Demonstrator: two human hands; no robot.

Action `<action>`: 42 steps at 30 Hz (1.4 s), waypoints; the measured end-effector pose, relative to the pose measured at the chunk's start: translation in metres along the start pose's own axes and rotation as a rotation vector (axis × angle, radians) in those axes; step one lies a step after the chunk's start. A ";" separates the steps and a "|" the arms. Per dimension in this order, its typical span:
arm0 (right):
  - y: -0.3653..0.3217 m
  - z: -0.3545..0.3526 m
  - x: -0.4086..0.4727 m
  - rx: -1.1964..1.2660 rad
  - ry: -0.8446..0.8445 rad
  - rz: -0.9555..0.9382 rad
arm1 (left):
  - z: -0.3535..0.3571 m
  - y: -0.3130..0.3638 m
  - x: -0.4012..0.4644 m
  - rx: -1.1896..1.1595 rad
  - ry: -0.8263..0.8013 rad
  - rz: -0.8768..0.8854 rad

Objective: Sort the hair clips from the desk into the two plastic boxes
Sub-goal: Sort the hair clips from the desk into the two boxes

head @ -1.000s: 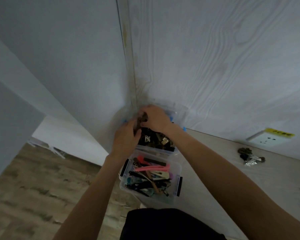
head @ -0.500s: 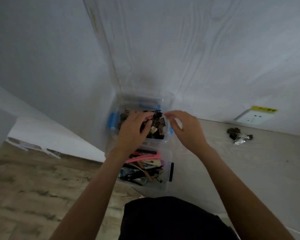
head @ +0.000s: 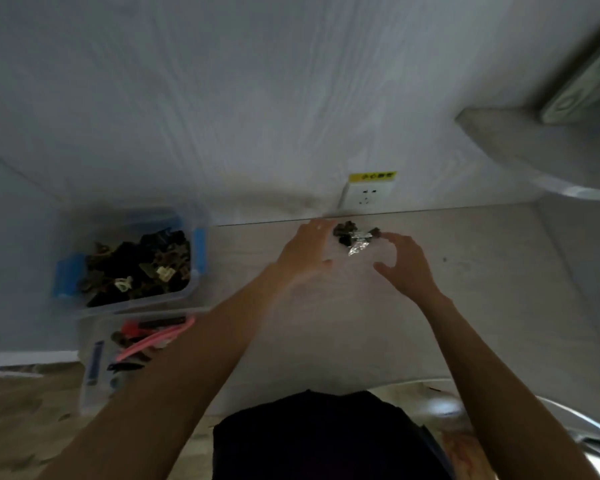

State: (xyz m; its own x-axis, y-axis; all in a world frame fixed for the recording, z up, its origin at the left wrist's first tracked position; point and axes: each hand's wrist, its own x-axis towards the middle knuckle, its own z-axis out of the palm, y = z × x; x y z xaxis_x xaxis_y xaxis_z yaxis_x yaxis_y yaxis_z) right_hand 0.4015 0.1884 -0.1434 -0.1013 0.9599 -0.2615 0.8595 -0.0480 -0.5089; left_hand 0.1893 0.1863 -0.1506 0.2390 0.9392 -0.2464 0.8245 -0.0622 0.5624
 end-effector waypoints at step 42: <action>-0.076 0.030 -0.034 0.680 -0.147 -0.110 | -0.049 -0.007 -0.118 -0.399 0.605 -0.244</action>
State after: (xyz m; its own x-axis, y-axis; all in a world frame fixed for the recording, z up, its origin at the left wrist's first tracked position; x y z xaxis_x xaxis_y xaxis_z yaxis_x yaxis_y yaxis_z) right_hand 0.3245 0.1509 -0.1200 -0.2777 0.9239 -0.2633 0.3418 -0.1611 -0.9259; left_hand 0.1301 0.0927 -0.0865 -0.3439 0.9390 0.0101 0.5422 0.1897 0.8186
